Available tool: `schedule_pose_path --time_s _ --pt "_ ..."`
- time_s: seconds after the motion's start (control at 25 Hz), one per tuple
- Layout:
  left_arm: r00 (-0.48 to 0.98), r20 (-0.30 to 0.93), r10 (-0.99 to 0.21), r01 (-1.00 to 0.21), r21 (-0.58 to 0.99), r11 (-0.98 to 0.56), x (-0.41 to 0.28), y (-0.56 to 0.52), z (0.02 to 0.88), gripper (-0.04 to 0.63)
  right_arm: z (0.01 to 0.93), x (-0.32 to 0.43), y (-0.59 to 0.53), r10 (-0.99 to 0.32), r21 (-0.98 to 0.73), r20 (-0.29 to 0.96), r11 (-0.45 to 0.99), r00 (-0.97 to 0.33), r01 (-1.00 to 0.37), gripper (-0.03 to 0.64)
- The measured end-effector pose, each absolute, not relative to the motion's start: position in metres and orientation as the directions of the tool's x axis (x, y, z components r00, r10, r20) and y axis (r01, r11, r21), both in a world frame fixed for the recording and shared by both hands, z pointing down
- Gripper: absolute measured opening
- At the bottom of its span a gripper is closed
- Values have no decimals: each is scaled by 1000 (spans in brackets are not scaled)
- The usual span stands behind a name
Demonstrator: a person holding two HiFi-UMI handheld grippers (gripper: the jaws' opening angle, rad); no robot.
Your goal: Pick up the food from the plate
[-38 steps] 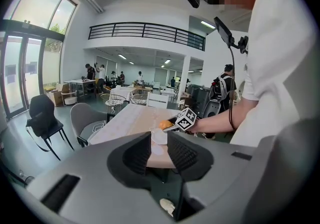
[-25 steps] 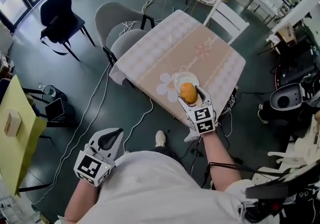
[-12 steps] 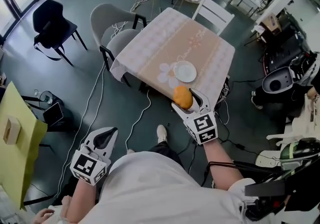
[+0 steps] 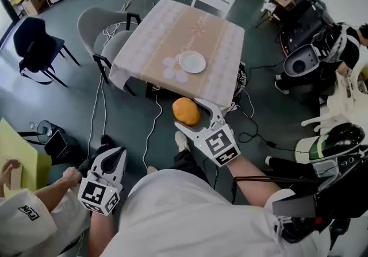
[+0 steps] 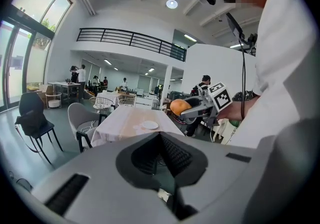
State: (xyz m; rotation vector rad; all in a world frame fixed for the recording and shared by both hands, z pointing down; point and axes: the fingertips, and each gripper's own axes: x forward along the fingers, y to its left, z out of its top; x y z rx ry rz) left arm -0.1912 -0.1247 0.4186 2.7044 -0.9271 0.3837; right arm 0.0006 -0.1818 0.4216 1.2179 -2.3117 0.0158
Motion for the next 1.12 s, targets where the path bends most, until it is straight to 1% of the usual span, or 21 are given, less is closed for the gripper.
schedule_pose_path --time_s 0.44,1.12 --pt "778 332 -534 -606 170 -777 -200 -109 428 9 424 -32 -156 -745 206 446 625 -496 -753 362" --pt "775 324 -543 -614 181 -768 -205 -109 437 9 427 -48 -157 -718 216 469 658 -514 -721 362"
